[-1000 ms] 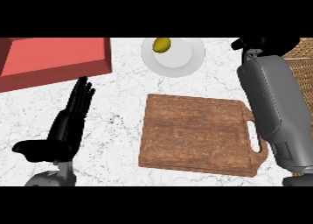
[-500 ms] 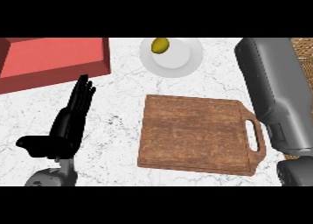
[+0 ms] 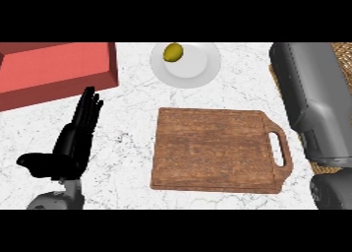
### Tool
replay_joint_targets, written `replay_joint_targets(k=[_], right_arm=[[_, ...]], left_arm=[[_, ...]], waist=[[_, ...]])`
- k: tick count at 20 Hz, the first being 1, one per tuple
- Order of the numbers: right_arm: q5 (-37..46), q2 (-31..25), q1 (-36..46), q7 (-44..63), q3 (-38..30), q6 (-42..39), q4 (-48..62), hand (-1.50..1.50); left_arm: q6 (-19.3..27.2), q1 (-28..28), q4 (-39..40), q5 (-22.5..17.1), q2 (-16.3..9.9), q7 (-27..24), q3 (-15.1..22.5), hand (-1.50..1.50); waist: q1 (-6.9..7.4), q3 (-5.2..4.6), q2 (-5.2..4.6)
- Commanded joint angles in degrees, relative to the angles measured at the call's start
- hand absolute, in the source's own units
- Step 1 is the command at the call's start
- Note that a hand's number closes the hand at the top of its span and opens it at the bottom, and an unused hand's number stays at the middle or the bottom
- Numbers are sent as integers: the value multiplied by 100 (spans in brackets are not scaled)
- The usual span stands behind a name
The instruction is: Pick the eggplant from the cutting board and place it in the basket
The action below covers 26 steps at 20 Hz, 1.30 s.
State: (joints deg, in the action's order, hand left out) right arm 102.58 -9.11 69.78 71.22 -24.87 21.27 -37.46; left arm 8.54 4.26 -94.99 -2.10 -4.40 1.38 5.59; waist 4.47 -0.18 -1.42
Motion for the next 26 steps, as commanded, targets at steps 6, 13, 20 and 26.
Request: replay_joint_targets(k=[6,13,20,26], right_arm=[[960,198,-26,1398,-838,146,-178,150],[1266,544,-379,1326,-1012,30,-479,150],[1244,666,-830,931,-1490,2,-719,150],[1337,899,-1209,936,-1589,531,-790,150]], left_arm=[[-53,-64,-63,-131,-146,58,-239,0],[86,108,-44,-144,-101,228,-365,0],[-5,-151,43,-136,-77,-36,-335,0],[39,-19,145,-127,15,-4,-323,0]], waist=[[-161,9,54],[-383,15,137],[-414,15,135],[-387,16,112]])
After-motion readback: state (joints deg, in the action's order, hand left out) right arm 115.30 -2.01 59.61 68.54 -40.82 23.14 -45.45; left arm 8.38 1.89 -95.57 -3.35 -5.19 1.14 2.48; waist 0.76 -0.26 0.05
